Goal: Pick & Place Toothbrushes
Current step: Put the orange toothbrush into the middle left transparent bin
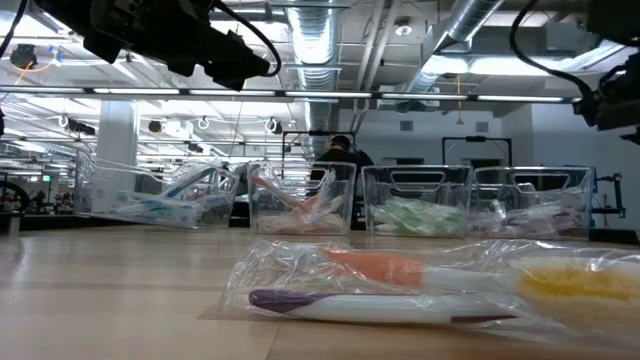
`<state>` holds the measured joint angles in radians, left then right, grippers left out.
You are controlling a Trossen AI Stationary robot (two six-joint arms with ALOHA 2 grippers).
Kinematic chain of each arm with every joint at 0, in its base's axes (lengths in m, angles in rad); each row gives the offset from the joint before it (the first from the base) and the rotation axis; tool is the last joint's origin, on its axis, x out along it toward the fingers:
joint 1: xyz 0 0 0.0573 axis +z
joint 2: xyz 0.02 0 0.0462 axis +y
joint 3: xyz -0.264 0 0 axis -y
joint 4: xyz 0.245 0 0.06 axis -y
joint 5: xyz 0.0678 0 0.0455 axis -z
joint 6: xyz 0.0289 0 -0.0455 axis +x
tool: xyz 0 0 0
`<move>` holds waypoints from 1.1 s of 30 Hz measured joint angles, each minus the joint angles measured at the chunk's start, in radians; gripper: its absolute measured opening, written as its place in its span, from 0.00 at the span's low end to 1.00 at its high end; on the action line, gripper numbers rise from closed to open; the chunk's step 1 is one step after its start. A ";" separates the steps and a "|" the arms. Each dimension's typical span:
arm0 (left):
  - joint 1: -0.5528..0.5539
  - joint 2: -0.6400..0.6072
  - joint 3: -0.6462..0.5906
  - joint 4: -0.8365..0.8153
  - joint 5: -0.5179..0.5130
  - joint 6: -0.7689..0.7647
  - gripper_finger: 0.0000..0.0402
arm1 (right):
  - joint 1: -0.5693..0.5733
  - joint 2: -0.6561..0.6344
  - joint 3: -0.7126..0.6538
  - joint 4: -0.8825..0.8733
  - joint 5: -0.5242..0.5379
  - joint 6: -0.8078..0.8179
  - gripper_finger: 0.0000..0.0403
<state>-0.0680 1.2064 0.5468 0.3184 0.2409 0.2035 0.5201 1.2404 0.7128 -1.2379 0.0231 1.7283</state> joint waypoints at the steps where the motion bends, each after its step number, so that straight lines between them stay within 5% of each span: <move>1: 0.000 0.000 0.000 0.002 0.000 0.000 0.52 | -0.002 0.013 0.000 0.000 0.000 0.000 0.56; 23: 0.000 0.000 0.000 0.005 0.000 -0.002 0.52 | -0.170 0.067 0.000 -0.015 -0.079 -0.107 0.56; 33: 0.000 0.000 0.000 0.005 0.000 -0.002 0.52 | -0.352 0.109 0.000 -0.008 -0.085 -0.088 0.56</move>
<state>-0.0677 1.2064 0.5468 0.3229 0.2409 0.2016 0.1679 1.3490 0.7124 -1.2460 -0.0615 1.6402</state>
